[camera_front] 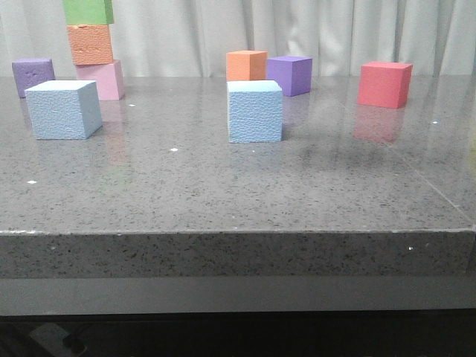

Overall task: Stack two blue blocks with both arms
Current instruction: 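Set the cube down at the center, open and raise the right gripper, then lower the left gripper onto the other light blue cube and grasp it, then lift the cube with the left gripper and carry it over the placed cube, then lower the cube onto the placed blue cube and open the left gripper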

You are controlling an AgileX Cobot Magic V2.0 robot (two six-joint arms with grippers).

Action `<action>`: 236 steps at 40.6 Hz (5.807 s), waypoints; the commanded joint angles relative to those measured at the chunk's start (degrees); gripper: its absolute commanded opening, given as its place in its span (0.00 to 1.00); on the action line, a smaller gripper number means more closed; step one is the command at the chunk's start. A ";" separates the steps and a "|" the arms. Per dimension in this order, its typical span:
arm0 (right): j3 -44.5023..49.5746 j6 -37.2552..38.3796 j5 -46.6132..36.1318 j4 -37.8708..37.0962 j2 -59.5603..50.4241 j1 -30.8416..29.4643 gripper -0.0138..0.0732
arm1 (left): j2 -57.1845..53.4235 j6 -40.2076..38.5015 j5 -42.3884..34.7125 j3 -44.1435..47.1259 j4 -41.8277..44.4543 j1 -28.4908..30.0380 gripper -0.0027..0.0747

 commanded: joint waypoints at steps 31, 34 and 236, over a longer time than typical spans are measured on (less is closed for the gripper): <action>50.87 -9.54 -34.03 2.17 -47.48 -0.56 0.79 | 1.05 -0.05 -5.06 -1.56 -0.50 -0.49 0.81; 53.38 -9.54 -34.31 1.68 -49.56 -0.56 0.79 | 1.05 -0.05 -5.06 -1.56 -0.80 -0.49 0.81; 55.54 -9.54 -31.34 0.58 -51.26 -0.56 0.79 | 95.46 64.53 24.78 -80.51 -19.16 -23.78 0.55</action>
